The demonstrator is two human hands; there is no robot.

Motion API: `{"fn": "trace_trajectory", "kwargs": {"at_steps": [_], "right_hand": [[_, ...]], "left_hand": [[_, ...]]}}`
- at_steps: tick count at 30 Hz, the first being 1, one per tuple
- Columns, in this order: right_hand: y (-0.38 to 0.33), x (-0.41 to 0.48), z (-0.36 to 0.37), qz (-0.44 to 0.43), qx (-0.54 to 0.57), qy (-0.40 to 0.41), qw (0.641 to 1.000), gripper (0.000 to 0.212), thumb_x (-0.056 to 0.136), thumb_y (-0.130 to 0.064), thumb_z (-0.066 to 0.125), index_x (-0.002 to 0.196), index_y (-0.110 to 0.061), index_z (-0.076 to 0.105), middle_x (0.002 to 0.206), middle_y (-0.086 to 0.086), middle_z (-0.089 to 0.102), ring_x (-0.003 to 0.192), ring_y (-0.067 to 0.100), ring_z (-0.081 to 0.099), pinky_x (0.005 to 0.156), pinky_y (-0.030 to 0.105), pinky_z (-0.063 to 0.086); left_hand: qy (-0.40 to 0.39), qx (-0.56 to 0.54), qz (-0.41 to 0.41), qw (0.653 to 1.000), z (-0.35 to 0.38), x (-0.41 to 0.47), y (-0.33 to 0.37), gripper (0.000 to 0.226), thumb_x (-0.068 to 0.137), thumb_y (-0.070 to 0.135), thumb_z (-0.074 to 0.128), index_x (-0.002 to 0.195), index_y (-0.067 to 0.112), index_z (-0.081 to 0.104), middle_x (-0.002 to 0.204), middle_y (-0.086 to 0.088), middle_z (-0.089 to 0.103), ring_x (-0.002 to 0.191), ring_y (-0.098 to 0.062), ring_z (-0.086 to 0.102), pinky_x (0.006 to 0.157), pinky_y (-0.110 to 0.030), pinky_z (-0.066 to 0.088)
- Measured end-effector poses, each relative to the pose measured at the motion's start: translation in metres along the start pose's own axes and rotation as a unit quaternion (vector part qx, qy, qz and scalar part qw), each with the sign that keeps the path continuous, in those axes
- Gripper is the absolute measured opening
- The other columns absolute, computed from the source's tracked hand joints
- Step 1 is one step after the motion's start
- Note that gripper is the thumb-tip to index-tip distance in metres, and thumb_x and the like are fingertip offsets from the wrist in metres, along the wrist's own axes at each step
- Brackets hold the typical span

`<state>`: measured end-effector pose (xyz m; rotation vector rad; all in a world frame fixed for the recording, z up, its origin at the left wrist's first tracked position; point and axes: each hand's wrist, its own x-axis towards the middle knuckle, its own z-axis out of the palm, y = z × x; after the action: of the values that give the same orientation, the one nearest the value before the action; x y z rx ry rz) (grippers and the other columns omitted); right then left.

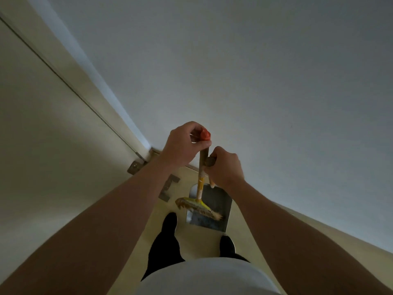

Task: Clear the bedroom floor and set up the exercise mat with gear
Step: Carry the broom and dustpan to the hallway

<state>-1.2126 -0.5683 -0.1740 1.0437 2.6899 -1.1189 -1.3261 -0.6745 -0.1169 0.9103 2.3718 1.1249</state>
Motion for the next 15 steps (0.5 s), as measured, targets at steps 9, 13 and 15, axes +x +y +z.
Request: {"fn": "trace_trajectory", "kwargs": {"at_steps": [9, 13, 15], "right_hand": [[-0.029, 0.069, 0.07, 0.113, -0.012, 0.027, 0.993, 0.02, 0.084, -0.018, 0.073, 0.088, -0.026, 0.055, 0.078, -0.005, 0.063, 0.07, 0.015, 0.062, 0.061, 0.031, 0.057], [-0.028, 0.087, 0.093, 0.122, -0.034, 0.055, 0.99, 0.016, 0.089, -0.019, 0.069, 0.089, -0.025, 0.054, 0.075, -0.006, 0.061, 0.065, 0.011, 0.058, 0.053, 0.023, 0.046], [-0.027, 0.092, 0.102, 0.132, -0.031, 0.071, 0.988, 0.014, 0.092, -0.019, 0.066, 0.089, -0.025, 0.053, 0.074, -0.005, 0.06, 0.063, 0.011, 0.058, 0.05, 0.023, 0.045]], "left_hand": [[-0.121, -0.028, 0.029, 0.992, -0.015, 0.078, -0.092, 0.031, 0.082, 0.031, 0.085, 0.104, 0.023, 0.065, 0.097, 0.016, 0.07, 0.089, 0.005, 0.066, 0.078, -0.008, 0.046], [-0.164, -0.029, 0.037, 0.985, -0.014, 0.102, -0.108, 0.029, 0.082, 0.028, 0.085, 0.101, 0.024, 0.063, 0.096, 0.016, 0.07, 0.091, 0.003, 0.067, 0.079, -0.012, 0.047], [-0.174, -0.023, 0.046, 0.983, -0.013, 0.111, -0.114, 0.03, 0.082, 0.027, 0.085, 0.101, 0.022, 0.063, 0.097, 0.013, 0.071, 0.093, 0.0, 0.067, 0.082, -0.016, 0.051]]}}
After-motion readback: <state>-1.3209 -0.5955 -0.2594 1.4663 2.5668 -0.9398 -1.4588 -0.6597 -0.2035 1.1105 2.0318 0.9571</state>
